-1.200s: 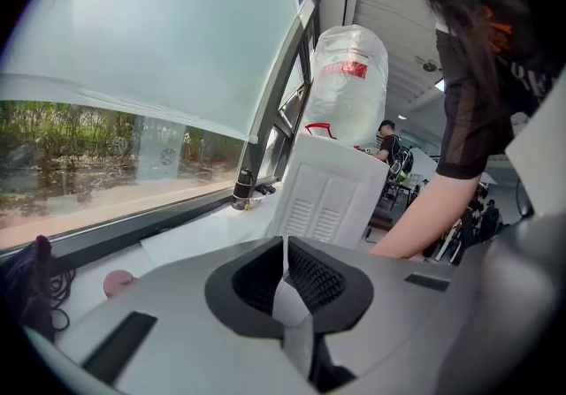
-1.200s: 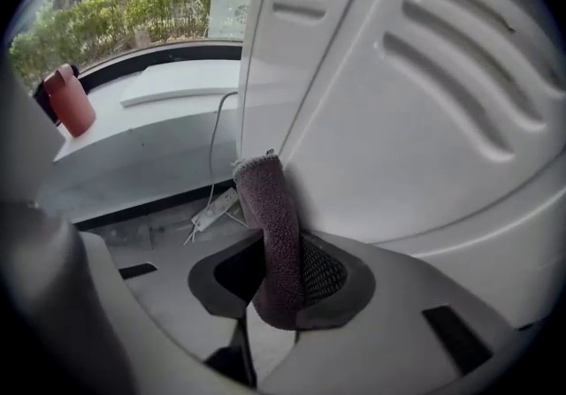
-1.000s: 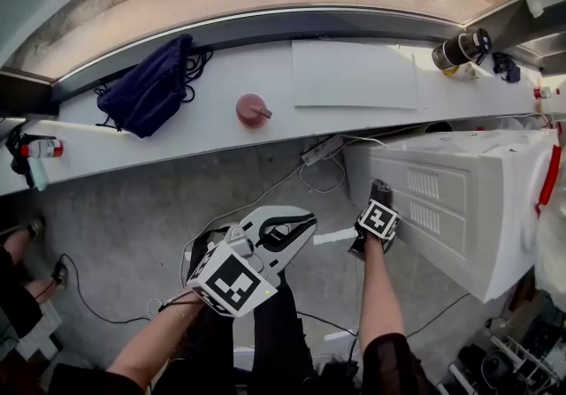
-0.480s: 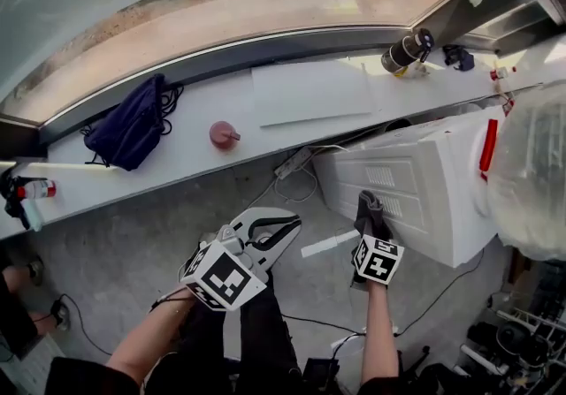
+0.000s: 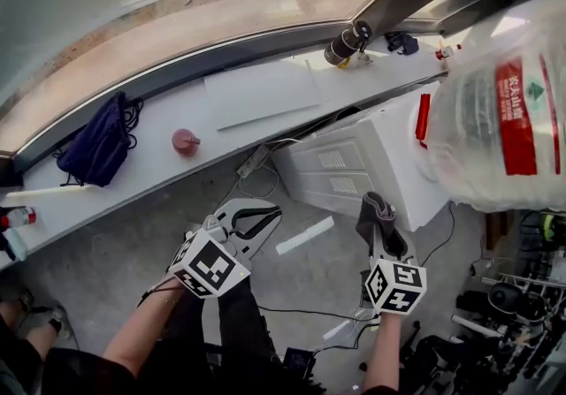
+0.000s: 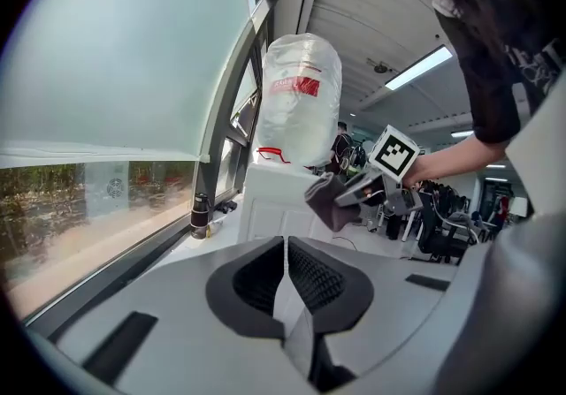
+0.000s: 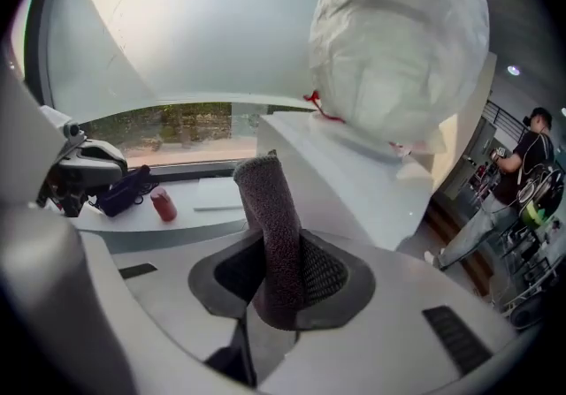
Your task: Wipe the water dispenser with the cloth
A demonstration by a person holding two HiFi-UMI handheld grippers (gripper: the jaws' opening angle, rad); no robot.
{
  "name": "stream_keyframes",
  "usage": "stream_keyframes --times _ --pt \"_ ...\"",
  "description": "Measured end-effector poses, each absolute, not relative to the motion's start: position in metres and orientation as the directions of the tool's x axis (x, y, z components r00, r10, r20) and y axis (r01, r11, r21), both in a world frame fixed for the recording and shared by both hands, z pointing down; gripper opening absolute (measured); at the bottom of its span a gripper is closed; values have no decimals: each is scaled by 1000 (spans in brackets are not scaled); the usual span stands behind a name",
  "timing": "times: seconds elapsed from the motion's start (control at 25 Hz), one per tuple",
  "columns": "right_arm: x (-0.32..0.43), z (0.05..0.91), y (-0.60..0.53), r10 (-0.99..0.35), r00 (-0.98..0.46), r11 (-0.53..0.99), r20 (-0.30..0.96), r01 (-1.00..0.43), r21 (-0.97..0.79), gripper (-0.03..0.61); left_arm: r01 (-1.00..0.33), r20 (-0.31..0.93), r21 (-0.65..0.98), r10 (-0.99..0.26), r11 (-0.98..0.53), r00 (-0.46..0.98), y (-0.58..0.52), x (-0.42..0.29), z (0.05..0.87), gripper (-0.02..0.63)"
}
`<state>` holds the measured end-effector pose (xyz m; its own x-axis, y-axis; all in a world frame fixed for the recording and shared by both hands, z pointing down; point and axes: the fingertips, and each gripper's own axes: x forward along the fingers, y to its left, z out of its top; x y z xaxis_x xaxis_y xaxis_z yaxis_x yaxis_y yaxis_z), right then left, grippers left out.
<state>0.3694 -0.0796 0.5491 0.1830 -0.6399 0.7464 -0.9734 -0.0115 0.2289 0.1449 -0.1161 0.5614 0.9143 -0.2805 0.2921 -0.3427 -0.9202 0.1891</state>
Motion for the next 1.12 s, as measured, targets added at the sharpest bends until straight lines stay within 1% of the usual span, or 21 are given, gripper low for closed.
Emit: stream_keyframes --times 0.2,0.44,0.76,1.12 --pt "392 496 -74 -673 260 -36 693 -946 321 104 -333 276 202 -272 -921 922 -114 150 553 20" --pt "408 512 -76 -665 313 -57 678 -926 372 104 -345 277 201 -285 -917 918 -122 154 553 20" --pt "409 577 -76 -638 347 -78 687 -917 390 104 -383 297 212 -314 -899 902 -127 149 565 20" --pt "413 690 -79 -570 400 -108 718 -903 417 104 -403 327 221 -322 -888 889 -123 151 589 20"
